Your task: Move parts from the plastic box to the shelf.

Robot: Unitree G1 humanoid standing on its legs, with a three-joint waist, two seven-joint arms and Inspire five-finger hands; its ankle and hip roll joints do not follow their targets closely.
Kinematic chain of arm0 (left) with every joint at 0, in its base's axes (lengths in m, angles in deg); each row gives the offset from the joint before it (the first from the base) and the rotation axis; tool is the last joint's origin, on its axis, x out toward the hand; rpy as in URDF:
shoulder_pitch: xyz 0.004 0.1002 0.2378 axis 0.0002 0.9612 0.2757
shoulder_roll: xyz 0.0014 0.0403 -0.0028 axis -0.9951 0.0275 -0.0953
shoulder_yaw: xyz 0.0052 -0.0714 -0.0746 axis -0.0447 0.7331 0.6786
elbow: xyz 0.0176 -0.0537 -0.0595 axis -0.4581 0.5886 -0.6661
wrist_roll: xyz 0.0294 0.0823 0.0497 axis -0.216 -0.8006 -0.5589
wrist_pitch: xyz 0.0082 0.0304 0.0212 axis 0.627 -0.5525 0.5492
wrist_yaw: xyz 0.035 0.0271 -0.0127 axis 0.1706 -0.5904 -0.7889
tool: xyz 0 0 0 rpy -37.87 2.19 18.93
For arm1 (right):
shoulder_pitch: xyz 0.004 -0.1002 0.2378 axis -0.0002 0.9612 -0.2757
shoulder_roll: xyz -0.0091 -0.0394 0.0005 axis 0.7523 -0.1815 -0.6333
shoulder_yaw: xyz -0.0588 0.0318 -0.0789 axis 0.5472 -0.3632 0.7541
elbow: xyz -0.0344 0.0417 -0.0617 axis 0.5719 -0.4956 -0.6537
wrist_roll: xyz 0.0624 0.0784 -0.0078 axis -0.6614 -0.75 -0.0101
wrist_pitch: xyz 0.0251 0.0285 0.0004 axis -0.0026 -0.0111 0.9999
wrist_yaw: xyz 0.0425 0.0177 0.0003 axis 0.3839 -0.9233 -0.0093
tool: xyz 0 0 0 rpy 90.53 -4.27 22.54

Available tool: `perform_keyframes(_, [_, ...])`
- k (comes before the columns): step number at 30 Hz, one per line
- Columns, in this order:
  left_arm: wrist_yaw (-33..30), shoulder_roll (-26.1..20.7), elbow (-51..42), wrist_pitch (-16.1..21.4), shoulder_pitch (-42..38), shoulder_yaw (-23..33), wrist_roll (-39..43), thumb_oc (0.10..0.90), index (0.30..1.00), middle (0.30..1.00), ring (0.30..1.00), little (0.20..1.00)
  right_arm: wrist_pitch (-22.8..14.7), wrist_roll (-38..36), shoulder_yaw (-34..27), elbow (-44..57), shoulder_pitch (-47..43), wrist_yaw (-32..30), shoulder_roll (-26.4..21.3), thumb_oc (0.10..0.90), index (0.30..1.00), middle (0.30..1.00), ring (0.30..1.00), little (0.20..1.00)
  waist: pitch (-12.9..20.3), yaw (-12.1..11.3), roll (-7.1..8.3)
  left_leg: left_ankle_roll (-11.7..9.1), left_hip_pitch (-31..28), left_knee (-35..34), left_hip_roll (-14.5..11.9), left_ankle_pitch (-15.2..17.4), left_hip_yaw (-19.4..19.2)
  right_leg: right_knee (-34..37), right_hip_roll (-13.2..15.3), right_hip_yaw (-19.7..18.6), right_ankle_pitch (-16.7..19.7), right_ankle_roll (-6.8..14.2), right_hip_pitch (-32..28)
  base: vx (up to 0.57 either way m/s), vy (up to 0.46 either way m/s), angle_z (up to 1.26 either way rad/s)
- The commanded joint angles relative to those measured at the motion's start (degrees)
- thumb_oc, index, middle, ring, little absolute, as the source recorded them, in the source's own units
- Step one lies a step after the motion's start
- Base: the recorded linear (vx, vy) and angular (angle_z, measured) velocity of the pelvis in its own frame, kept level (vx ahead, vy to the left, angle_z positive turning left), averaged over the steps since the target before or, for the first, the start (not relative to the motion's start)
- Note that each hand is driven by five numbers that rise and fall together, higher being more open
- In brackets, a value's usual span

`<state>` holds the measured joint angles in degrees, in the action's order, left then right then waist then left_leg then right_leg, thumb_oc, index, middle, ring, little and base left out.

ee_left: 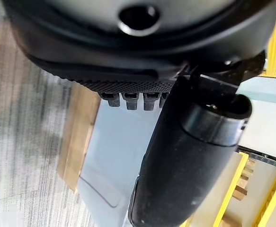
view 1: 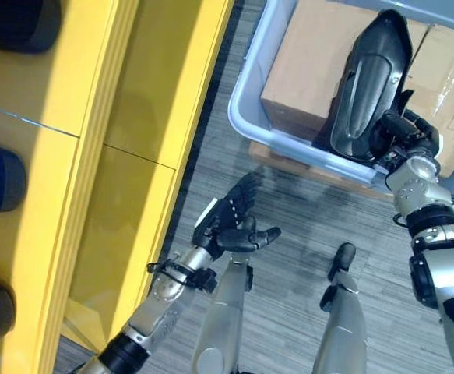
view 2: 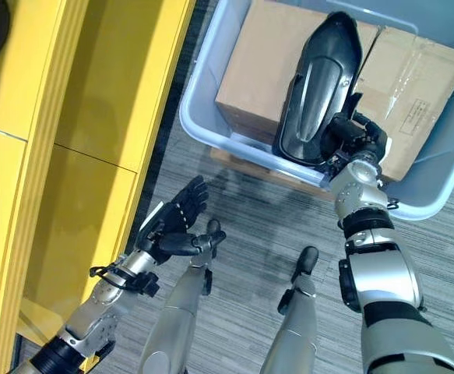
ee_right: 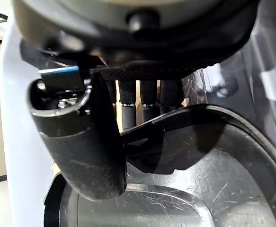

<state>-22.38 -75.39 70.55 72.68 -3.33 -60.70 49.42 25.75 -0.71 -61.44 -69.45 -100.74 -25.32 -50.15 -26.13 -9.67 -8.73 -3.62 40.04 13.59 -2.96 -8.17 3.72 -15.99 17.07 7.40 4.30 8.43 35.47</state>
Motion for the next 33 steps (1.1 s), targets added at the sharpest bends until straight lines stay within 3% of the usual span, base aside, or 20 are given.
perform_keyframes(1, [3.9, 0.3, -8.2, 6.2, -1.3, 1.9, 0.0, 0.9, 1.0, 1.0, 1.0, 1.0, 0.7, -3.7, 1.1, -2.7, 9.0, 4.9, 0.9, 0.4, 0.3, 0.3, 0.3, 0.3, -3.7, -1.4, -2.99, 3.9, -4.6, -2.5, 4.9, 3.4, -6.2, -2.2, -4.2, 2.9, -2.9, -3.3, -1.8, -0.01, -0.069, -0.06])
perform_keyframes(7, [7.5, -2.0, -10.5, 6.8, 3.0, 5.7, 0.8, 0.9, 1.0, 1.0, 1.0, 1.0, -3.8, -7.3, -2.1, 7.8, 11.9, 7.8, -1.2, 0.4, 0.3, 0.3, 0.3, 0.3, -3.7, -0.4, -1.26, 3.5, -10.8, -3.9, 3.8, 4.1, -6.4, -0.1, -4.5, 2.6, -3.2, -3.0, -7.6, -0.01, -0.064, -0.04])
perform_keyframes(14, [11.8, -4.2, -12.2, 7.5, 7.7, 11.1, 2.4, 0.9, 1.0, 1.0, 1.0, 1.0, -4.4, -8.8, -6.7, 22.0, 16.5, 10.3, -1.7, 0.4, 0.3, 0.3, 0.3, 0.3, -3.7, 0.6, 1.21, 3.4, -20.4, -8.4, 2.5, 3.8, -5.9, 3.9, -5.6, 1.5, -2.6, -2.2, -16.5, 0.02, -0.082, -0.1])
perform_keyframes(16, [13.5, -4.3, -12.2, 7.2, 9.2, 13.1, 2.8, 0.9, 1.0, 1.0, 1.0, 1.0, -4.1, -9.3, -8.7, 27.3, 19.0, 10.8, -0.7, 0.4, 0.3, 0.3, 0.3, 0.3, -3.7, 0.9, 2.22, 3.3, -24.7, -9.2, 1.9, 4.3, -6.2, 5.8, -5.9, 0.9, -2.5, -2.1, -21.0, 0.08, -0.111, -0.26])
perform_keyframes(20, [14.9, -3.8, -12.4, 7.8, 12.6, 14.9, 1.3, 0.9, 1.0, 1.0, 1.0, 1.0, -4.6, -11.2, -9.4, 36.0, 26.7, 10.0, 3.3, 0.4, 0.3, 0.3, 0.3, 0.3, 0.0, 1.0, 3.79, 2.9, -29.4, -11.6, 1.0, 4.3, -5.8, 9.8, -6.4, 0.6, -1.9, -2.0, -26.9, 0.13, -0.124, -0.08])
perform_keyframes(24, [11.8, -3.5, -12.5, 11.5, 14.6, 15.3, -6.9, 0.9, 1.0, 1.0, 1.0, 1.0, -4.4, -11.3, -7.7, 42.7, 32.8, 6.1, 8.7, 0.4, 0.3, 0.3, 0.3, 0.3, 4.6, 1.2, 5.54, 2.6, -33.0, -14.1, 0.1, 3.4, -4.8, 12.9, -6.6, 0.3, -0.8, -1.6, -31.0, 0.12, -0.089, -0.03])
perform_keyframes(25, [7.1, -3.5, -13.0, 14.3, 15.0, 15.6, -13.4, 0.9, 1.0, 1.0, 1.0, 1.0, -2.7, -10.6, -6.8, 45.1, 35.3, 1.5, 10.7, 0.4, 0.3, 0.3, 0.3, 0.3, 6.4, 1.6, 6.17, 2.5, -34.2, -14.8, -0.2, 3.3, -4.7, 13.7, -6.7, 0.2, -0.5, -1.5, -32.1, 0.1, -0.036, 0.0])
perform_keyframes(26, [5.3, -3.6, -13.0, 15.8, 15.1, 15.8, -16.6, 0.9, 1.0, 1.0, 1.0, 1.0, -2.4, -10.5, -6.6, 45.7, 36.1, 0.4, 11.1, 0.4, 0.3, 0.3, 0.3, 0.3, 7.0, 1.7, 6.32, 2.5, -34.6, -15.0, -0.3, 3.3, -4.7, 13.9, -6.7, 0.0, -0.4, -1.4, -32.5, 0.1, -0.03, 0.0])
perform_keyframes(28, [-3.0, -4.6, -13.2, 20.9, 14.5, 16.1, -31.7, 0.9, 1.0, 1.0, 1.0, 1.0, -2.4, -9.1, -5.6, 46.3, 37.7, -1.0, 12.3, 0.4, 0.3, 0.3, 0.3, 0.3, 8.6, 2.1, 6.9, 2.4, -35.6, -15.5, -0.5, 3.2, -4.8, 14.6, -6.7, -0.2, -0.2, -1.3, -33.4, 0.07, -0.02, -0.02])
perform_keyframes(30, [-8.7, -5.4, -13.0, 22.5, 13.8, 16.0, -40.8, 0.9, 1.0, 1.0, 1.0, 1.0, -1.9, -8.6, -4.7, 47.0, 38.2, -2.3, 12.8, 0.4, 0.3, 0.3, 0.3, 0.3, 9.7, 2.3, 7.33, 2.3, -36.3, -15.9, -0.7, 3.2, -4.9, 15.0, -6.8, -0.4, -0.1, -1.3, -34.0, 0.06, -0.015, -0.02])
perform_keyframes(33, [-8.7, -5.4, -13.0, 22.5, 13.8, 16.0, -40.8, 0.9, 1.0, 1.0, 1.0, 1.0, -1.9, -8.6, -4.7, 47.0, 38.2, -2.3, 12.8, 0.4, 0.3, 0.3, 0.3, 0.3, 9.7, 2.3, 7.33, 2.3, -36.3, -15.9, -0.7, 3.2, -4.9, 15.0, -6.8, -0.4, -0.1, -1.3, -34.1, 0.02, -0.001, -0.01])
